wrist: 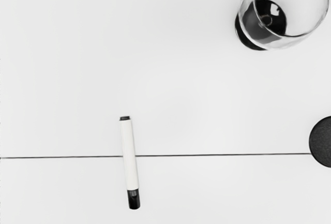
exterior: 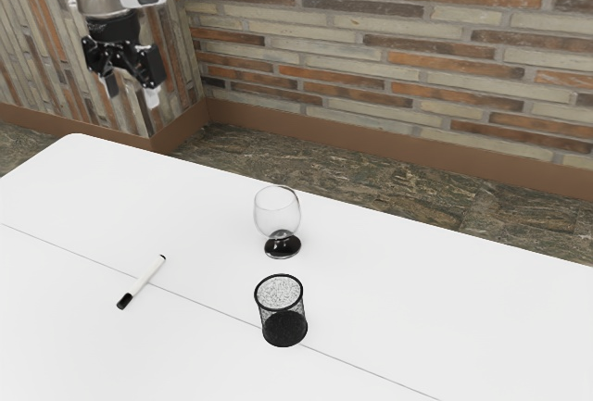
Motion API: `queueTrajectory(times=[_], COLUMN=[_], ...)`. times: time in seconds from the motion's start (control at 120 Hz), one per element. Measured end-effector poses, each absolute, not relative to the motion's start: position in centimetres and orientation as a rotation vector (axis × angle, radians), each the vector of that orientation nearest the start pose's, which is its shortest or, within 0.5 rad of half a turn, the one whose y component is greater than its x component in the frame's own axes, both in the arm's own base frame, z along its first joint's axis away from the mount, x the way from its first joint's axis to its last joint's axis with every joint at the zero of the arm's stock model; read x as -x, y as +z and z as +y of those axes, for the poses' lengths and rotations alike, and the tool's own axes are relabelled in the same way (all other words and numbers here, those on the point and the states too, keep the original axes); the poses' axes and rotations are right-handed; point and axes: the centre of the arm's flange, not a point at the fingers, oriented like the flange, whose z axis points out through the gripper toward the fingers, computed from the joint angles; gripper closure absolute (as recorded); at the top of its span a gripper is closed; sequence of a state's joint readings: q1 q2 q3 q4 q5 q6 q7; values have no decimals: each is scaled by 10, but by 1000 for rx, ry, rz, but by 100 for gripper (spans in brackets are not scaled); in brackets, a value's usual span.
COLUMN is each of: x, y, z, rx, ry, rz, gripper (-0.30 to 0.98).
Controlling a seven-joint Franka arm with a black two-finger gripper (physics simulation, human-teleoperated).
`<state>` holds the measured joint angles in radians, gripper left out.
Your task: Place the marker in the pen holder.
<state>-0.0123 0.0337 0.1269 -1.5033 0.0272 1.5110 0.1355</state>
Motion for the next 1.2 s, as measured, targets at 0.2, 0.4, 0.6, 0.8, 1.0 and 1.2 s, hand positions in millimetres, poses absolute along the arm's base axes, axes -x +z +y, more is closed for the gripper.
queueTrajectory(times=[0.2, 0.4, 0.6, 0.8, 1.0, 1.2], x=[-556, -540, -530, -505, -496, -529], y=[635, 543, 422, 353, 307, 279], z=[62, 59, 65, 78, 103, 116], rx=[3108, 3116, 3109, 3111, 3104, 3099], ry=[41, 199, 270, 217, 128, 103], rz=[39, 62, 55, 78, 83, 67], gripper=[0, 0, 0, 0, 0, 0])
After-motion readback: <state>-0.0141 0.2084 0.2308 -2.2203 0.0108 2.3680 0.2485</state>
